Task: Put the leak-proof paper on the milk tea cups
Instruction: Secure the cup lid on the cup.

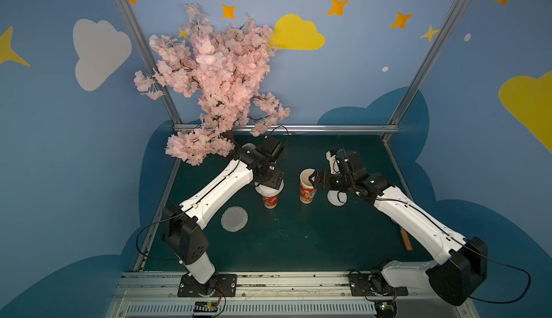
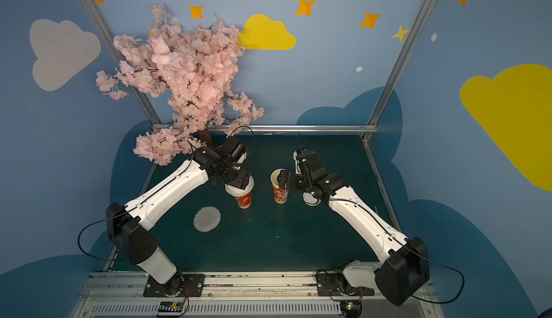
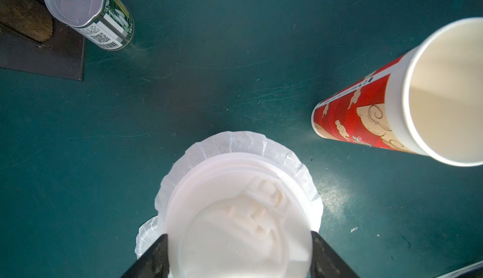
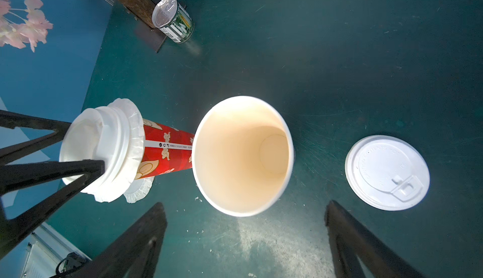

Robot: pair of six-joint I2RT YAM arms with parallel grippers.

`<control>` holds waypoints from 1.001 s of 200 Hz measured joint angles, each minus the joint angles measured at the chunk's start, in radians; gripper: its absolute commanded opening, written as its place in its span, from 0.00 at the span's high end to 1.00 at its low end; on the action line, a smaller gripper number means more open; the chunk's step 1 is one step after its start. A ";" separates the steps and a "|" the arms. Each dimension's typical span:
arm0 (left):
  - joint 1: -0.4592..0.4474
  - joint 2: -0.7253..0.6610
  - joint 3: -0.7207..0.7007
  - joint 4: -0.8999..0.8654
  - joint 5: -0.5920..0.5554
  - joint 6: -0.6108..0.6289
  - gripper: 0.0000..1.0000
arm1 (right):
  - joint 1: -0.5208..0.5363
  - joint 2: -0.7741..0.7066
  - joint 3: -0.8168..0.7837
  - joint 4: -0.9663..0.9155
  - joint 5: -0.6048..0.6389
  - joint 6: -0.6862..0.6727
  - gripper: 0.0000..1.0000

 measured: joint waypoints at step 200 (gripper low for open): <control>0.000 0.008 -0.040 0.042 0.005 -0.008 0.22 | 0.005 0.000 0.000 0.000 0.000 0.003 0.05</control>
